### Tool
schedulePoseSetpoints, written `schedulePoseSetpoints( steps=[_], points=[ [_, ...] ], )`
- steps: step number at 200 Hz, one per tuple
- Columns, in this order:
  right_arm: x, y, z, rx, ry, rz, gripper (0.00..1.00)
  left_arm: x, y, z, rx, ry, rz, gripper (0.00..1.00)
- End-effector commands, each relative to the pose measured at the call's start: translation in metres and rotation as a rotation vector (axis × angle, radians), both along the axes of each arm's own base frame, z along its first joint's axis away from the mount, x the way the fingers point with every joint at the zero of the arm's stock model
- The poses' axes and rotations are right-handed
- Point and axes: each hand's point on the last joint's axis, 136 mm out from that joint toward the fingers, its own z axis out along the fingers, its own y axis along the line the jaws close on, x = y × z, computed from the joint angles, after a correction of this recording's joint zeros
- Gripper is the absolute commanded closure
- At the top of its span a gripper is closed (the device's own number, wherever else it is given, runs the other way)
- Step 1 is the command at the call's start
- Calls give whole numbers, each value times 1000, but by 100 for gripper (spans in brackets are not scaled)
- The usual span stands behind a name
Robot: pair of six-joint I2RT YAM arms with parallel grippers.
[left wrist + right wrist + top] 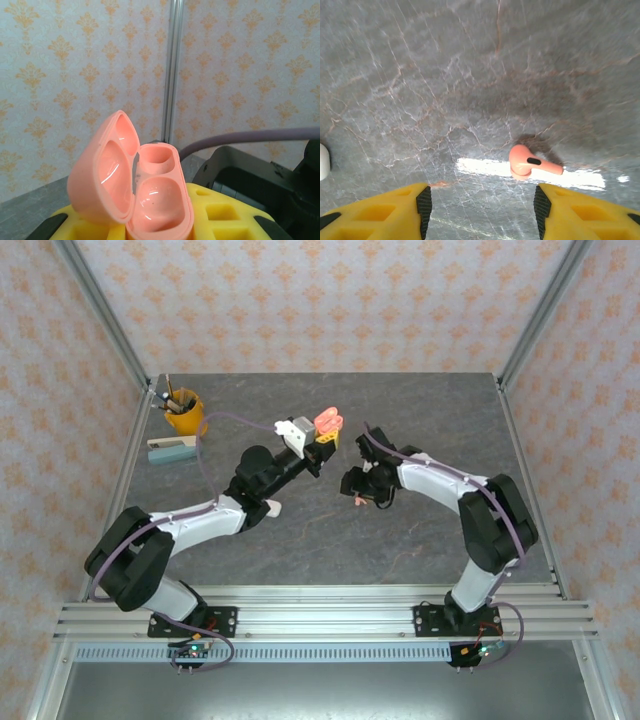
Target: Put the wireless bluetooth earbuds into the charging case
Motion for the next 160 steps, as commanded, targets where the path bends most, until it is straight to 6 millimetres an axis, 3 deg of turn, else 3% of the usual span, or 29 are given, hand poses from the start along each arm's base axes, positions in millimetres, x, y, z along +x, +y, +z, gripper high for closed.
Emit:
schedulePoseSetpoints(
  steps=[1, 64, 128, 160],
  points=[
    [11, -22, 11, -119, -46, 13, 41, -2, 10, 12, 4, -35, 32, 100],
    [7, -9, -1, -93, 4, 65, 41, -2, 13, 11, 17, -26, 39, 100],
    [2, -50, -8, -382, -66, 222, 37, 0, 14, 15, 18, -27, 40, 100],
    [-1, -45, -12, -376, -64, 328, 37, 1, 14, 15, 23, -24, 38, 100]
  ],
)
